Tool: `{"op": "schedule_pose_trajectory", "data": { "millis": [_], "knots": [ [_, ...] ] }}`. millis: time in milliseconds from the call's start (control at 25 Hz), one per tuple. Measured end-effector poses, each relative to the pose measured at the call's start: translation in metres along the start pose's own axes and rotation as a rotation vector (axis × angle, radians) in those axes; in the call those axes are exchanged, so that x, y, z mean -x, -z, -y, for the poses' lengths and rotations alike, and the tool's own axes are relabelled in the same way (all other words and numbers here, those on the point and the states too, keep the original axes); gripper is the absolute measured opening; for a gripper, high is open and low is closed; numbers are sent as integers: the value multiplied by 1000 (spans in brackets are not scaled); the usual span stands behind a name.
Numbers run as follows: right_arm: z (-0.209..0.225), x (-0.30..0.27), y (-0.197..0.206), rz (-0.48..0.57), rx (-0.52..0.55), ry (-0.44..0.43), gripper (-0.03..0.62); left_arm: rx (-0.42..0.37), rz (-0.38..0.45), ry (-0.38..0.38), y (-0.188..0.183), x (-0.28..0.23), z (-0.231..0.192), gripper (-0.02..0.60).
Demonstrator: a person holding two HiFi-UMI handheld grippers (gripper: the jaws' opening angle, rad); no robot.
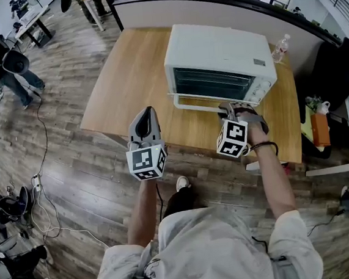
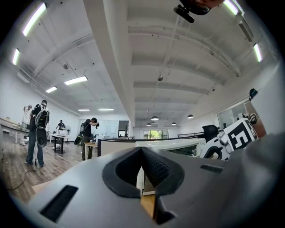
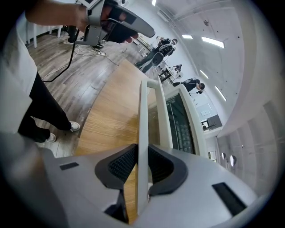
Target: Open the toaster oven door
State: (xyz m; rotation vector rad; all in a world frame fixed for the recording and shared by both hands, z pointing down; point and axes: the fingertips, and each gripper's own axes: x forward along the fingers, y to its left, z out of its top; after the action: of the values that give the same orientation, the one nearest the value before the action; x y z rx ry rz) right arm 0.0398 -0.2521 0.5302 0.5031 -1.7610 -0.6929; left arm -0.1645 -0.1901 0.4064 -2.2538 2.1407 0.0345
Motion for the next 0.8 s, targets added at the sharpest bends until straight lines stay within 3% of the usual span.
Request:
{"op": "schedule_pose_trajectory", "data": {
  "millis": [800],
  "knots": [
    [-51,-5,2,1,-13,-64,92,-17,-23,14,6,4,10,6]
  ]
}}
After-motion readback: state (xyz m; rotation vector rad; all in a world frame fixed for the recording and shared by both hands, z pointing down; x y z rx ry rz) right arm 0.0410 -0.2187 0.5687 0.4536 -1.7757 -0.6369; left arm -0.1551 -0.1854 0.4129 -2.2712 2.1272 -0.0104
